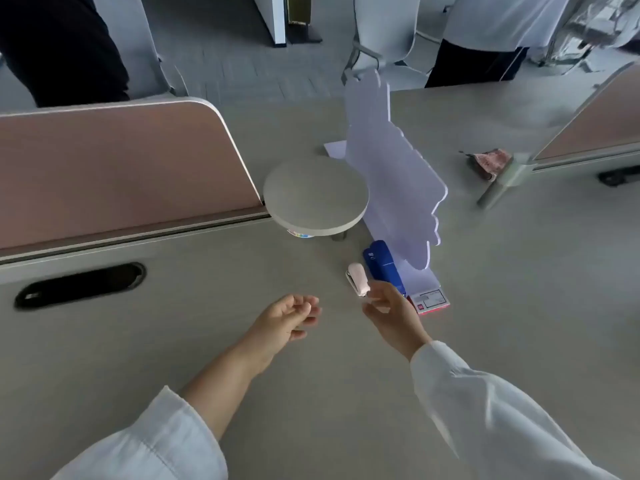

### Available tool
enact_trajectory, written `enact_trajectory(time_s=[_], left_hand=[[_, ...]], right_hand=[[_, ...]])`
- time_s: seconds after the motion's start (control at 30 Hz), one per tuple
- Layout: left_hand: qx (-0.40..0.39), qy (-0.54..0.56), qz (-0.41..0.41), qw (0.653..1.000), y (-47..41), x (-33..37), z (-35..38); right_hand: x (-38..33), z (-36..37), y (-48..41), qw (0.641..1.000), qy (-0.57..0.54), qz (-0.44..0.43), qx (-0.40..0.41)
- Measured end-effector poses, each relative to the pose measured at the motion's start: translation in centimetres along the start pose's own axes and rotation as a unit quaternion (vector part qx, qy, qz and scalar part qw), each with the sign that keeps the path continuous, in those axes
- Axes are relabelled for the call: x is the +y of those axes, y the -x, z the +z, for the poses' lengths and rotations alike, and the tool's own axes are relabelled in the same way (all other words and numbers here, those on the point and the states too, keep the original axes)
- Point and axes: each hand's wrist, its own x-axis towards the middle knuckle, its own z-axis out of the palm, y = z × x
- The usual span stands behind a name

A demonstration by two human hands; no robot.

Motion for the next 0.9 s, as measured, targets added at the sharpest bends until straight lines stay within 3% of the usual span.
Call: enact_trajectory(time_s=[0.13,0.27,0.33,0.4,0.57,0.73,0.9], left_hand=[[0.01,-0.035,-0.005,0.999,-1.2,-1.1,-0.9],[0.0,-0.065,-0.008,0.998,-2.1,-2.3,-1.9],[0.003,-0.079,-0.01,0.997,-2.4,-2.7,-2.3],[0.02,-0.114,-0.001,0.993,-2.3,-2.8,-2.6],[0.064,-0.266,0.076,0.959,-0.7,-2.5,-3.2],[0.061,-0.29,0.147,0.944,3.8,-1.2,-3.4],[0.066,-0.298,0.271,0.913,9.5,-1.5,-5.7]], right_hand=[[-1.1,1.1,-3.7,0.987,0.149,-0.029,0.05],[-1.6,2.4,-5.5,0.976,0.203,0.007,0.072],[-1.4,2.9,-5.5,0.975,0.201,-0.007,0.091],[-1.0,3.5,-4.6,0.981,0.181,-0.039,0.061],[-2.4,5.0,-0.5,0.971,0.149,-0.18,-0.043],[-5.0,6.1,4.6,0.946,0.176,-0.266,-0.049],[-7.0,7.4,9.2,0.912,0.21,-0.352,-0.024]])
